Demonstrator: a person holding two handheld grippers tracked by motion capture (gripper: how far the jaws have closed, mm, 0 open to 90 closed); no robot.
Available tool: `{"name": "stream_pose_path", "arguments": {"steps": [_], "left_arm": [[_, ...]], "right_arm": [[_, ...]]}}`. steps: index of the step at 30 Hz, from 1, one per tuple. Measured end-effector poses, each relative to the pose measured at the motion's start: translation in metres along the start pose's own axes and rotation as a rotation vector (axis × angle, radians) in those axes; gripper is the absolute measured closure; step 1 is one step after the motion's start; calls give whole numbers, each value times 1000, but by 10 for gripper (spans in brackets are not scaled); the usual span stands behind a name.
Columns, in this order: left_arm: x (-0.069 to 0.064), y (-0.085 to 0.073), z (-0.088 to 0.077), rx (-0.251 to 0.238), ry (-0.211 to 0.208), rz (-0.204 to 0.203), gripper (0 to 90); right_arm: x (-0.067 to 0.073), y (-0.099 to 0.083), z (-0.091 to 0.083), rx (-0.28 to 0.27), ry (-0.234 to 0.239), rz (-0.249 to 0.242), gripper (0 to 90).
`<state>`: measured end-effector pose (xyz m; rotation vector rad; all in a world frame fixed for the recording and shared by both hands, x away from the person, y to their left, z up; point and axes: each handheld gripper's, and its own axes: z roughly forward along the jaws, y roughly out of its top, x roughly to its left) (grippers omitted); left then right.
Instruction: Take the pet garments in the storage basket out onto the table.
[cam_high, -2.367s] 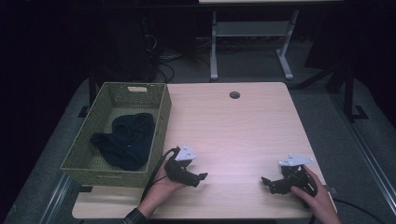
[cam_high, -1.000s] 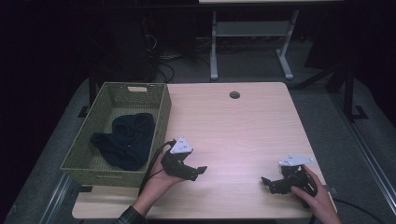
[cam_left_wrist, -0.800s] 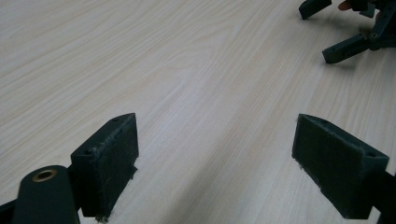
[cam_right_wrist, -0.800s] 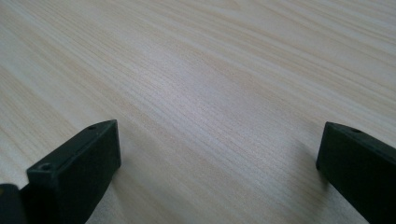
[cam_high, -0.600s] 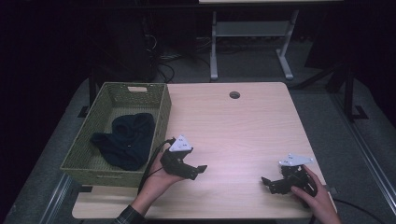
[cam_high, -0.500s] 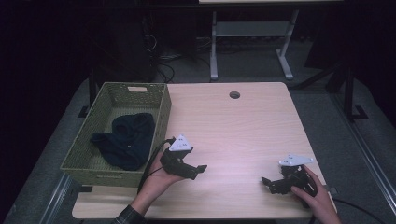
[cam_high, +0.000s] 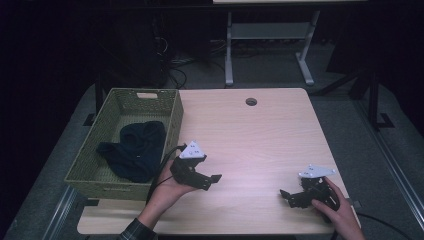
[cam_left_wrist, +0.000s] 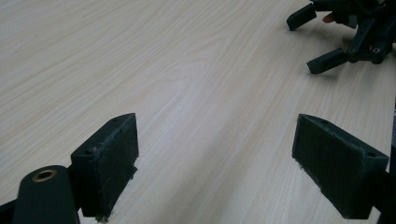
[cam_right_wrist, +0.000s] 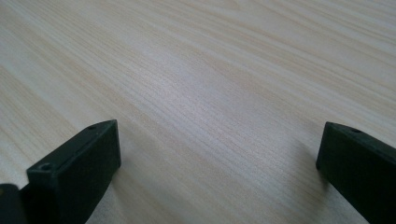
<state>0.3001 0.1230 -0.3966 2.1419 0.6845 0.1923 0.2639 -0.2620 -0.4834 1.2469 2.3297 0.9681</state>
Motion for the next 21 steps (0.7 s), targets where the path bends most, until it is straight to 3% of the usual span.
{"name": "stream_pose_path", "arguments": {"steps": [21], "left_arm": [[6, 16, -13, -35, 8, 4, 141]], "right_arm": [[0, 0, 0, 0, 0, 0, 0]]}}
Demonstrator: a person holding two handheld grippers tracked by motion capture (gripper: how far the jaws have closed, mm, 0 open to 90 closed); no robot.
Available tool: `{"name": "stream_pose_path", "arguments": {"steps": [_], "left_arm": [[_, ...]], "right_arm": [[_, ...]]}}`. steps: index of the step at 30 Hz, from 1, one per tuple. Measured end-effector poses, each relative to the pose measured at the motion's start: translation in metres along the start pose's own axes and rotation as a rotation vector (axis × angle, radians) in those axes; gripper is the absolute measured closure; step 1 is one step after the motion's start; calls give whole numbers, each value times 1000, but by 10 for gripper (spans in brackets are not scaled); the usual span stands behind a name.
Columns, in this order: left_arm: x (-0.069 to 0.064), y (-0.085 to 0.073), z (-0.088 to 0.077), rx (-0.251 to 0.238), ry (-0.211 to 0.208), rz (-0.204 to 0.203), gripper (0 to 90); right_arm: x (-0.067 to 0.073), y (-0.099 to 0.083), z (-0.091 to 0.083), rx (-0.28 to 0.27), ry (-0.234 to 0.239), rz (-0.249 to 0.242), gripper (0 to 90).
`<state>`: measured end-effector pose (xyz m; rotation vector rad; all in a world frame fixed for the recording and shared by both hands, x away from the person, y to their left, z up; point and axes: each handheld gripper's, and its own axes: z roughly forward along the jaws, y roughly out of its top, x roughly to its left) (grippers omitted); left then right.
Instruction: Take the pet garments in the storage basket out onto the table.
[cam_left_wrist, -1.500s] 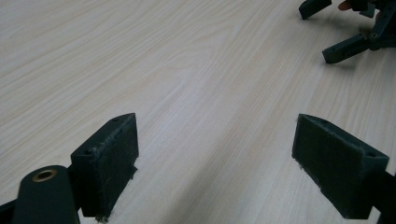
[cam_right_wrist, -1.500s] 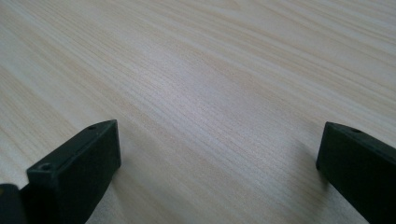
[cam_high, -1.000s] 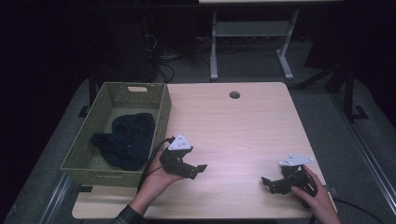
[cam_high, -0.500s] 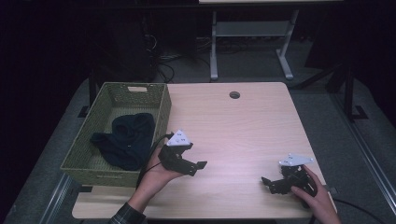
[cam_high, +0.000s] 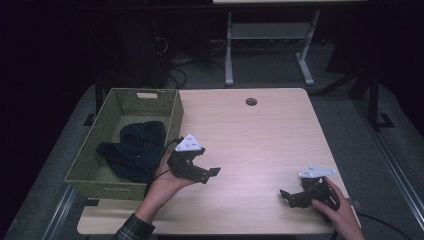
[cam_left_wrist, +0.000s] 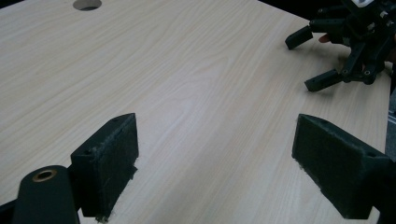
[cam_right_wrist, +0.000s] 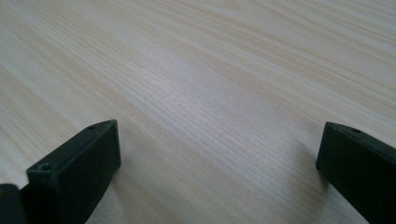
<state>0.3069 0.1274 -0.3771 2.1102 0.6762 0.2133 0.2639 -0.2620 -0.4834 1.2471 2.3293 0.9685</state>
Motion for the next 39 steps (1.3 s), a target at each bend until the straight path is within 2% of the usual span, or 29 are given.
{"name": "stream_pose_path", "arguments": {"steps": [7, 26, 29, 32, 39], "left_arm": [[8, 4, -6, -8, 16, -3, 141], [24, 12, -12, 17, 8, 2, 141], [25, 13, -15, 4, 5, -2, 141], [26, 13, -19, 7, 19, 7, 141], [38, 11, -31, -11, 50, -9, 142]], "right_arm": [[0, 0, 0, 0, 0, 0, 0], [0, 0, 0, 0, 0, 0, 0], [0, 0, 0, -1, 0, -1, 0], [0, 0, 0, 0, 0, 0, 0], [0, 0, 0, -1, 0, 0, 0]]}}
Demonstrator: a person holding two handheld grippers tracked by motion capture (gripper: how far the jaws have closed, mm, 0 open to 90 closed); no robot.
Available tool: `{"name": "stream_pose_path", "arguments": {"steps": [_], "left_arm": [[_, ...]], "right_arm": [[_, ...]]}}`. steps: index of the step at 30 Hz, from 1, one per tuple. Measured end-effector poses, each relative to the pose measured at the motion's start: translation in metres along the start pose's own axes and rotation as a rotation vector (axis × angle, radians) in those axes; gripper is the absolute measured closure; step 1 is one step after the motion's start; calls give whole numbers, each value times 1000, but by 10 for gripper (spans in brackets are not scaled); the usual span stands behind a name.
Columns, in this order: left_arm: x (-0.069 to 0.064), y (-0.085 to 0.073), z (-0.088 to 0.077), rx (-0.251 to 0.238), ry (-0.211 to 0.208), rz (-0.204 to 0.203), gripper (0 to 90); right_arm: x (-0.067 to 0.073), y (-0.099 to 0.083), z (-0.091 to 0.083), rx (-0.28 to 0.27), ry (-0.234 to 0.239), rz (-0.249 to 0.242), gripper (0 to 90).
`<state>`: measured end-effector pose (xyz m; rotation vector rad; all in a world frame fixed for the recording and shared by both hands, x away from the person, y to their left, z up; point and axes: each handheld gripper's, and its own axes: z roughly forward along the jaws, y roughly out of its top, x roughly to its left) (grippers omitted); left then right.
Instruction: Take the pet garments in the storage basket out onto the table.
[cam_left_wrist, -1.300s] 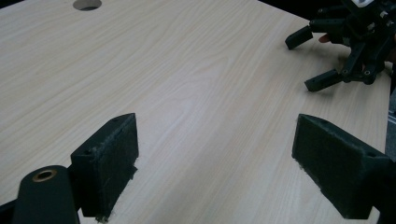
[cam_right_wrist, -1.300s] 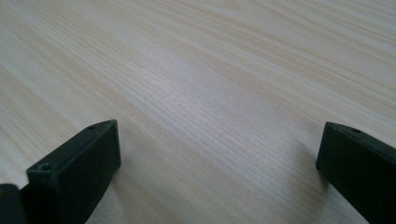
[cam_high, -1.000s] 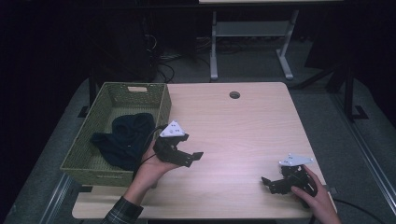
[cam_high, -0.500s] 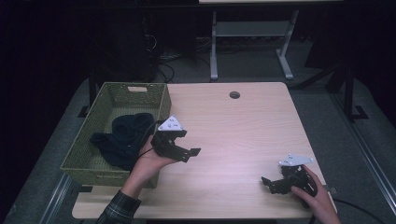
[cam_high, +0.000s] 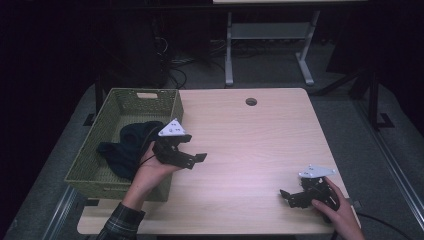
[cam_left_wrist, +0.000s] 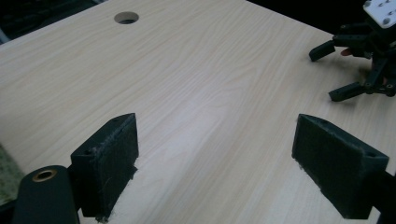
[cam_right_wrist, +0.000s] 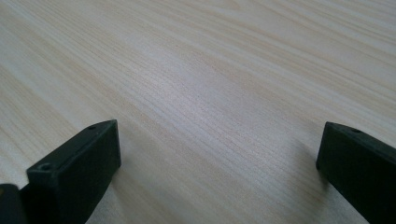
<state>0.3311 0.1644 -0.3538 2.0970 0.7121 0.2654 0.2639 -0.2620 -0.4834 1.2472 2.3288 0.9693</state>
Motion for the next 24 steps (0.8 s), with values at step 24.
{"name": "stream_pose_path", "arguments": {"steps": [24], "left_arm": [[36, -19, -27, 15, 93, -49, 147]], "right_arm": [[0, 0, 0, 0, 0, 1, 0]]}}
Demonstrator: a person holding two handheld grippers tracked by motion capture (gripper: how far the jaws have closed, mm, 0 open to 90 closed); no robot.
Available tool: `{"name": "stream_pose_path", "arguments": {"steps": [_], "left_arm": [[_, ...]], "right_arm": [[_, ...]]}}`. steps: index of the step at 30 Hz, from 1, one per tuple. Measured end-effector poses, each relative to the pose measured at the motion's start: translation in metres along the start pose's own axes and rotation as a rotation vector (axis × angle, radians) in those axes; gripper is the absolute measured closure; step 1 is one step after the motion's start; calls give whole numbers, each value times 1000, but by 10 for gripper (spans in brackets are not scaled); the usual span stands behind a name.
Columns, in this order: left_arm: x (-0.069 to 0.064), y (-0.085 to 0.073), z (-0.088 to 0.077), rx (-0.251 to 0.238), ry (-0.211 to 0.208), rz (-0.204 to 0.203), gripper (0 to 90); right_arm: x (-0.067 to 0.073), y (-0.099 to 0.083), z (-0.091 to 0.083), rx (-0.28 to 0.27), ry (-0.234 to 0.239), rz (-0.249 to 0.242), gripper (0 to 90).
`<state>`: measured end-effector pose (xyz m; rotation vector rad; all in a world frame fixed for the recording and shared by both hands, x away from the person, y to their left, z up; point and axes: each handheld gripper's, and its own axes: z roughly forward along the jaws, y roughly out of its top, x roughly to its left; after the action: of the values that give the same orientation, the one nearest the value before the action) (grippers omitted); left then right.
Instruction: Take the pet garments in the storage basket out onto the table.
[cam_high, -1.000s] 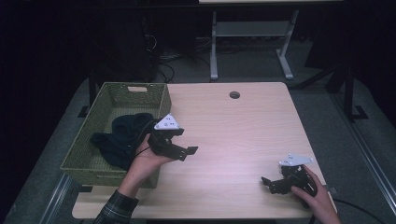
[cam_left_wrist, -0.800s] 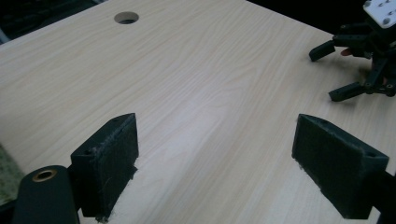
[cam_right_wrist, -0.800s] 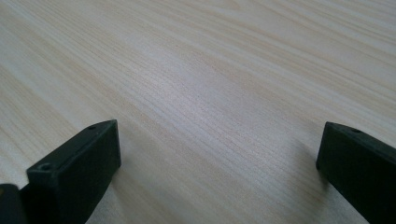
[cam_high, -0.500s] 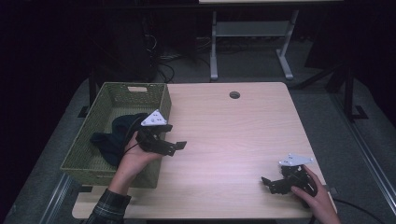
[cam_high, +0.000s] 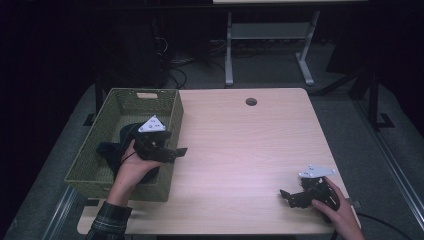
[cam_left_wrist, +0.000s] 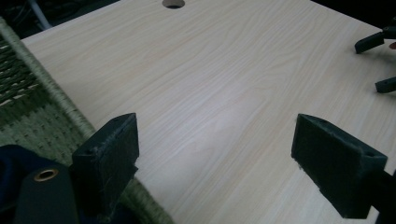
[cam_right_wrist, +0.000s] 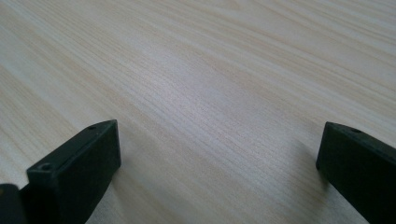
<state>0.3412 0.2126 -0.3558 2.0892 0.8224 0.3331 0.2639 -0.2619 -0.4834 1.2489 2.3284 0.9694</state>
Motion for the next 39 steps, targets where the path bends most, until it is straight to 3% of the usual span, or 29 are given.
{"name": "stream_pose_path", "arguments": {"steps": [13, 23, 31, 39], "left_arm": [[20, -8, -14, 8, 54, -2, 148], [36, -16, -27, 1, 108, -26, 148], [51, -25, -31, 13, 150, -53, 149], [66, -33, -34, 23, 179, -52, 147]], "right_arm": [[0, 0, 0, 0, 0, 0, 0], [0, 0, 0, 0, 0, 1, 0], [0, 0, 0, 0, 0, 0, 0], [0, 0, 0, 0, 0, 0, 0]]}}
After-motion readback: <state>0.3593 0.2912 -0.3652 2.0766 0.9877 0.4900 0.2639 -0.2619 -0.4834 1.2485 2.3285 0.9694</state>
